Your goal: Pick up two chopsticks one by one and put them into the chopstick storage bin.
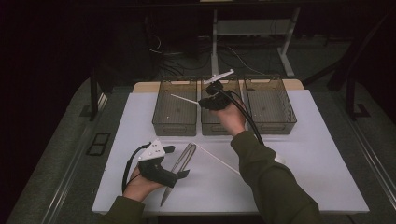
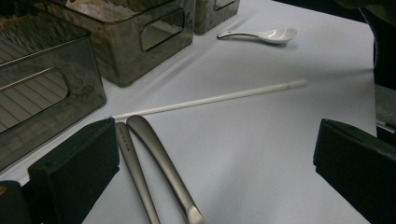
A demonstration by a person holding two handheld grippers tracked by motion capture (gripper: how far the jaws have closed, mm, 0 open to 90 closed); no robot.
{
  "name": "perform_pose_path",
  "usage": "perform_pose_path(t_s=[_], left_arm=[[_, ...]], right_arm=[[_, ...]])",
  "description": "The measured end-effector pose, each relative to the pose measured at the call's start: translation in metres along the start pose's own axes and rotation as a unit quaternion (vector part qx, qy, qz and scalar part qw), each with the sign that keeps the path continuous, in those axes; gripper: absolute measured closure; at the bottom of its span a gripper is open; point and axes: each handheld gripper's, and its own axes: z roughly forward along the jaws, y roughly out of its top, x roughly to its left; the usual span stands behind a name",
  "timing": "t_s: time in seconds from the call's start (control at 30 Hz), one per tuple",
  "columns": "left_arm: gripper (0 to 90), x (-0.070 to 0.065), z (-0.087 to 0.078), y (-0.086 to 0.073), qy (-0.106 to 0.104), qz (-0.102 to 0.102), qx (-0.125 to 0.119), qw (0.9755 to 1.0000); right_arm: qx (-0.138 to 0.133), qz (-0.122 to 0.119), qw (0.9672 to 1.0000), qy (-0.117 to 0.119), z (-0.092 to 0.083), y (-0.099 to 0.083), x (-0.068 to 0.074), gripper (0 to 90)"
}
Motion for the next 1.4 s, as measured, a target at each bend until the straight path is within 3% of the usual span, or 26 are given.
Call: perform_pose_path(t_s=[0.3,0.63,1.03,1.2,1.4], left_arm=[[0.0,-0.001,0.000,0.000,-0.001,0.002,0.002,1.0000],[0.0,-0.001,0.000,0.000,-0.004,-0.001,0.000,1.0000],[0.0,-0.002,0.001,0.001,-0.007,0.000,0.000,1.0000],[0.0,-0.001,0.001,0.001,-0.008,0.001,0.001,1.0000],[0.0,-0.001,0.001,0.001,-0.008,0.000,0.000,1.0000]], right_arm=[[0.026,-0.003,0.9996,-0.014,0.036,0.010,0.009,84.3],[0.041,-0.003,0.9988,-0.026,0.062,0.021,0.015,84.2],[0.058,-0.001,0.9980,-0.027,0.081,0.025,0.023,83.8],[0.064,0.001,0.9979,-0.009,0.083,0.023,0.022,82.2],[0.052,-0.010,0.9986,-0.002,0.078,0.025,0.025,71.9]])
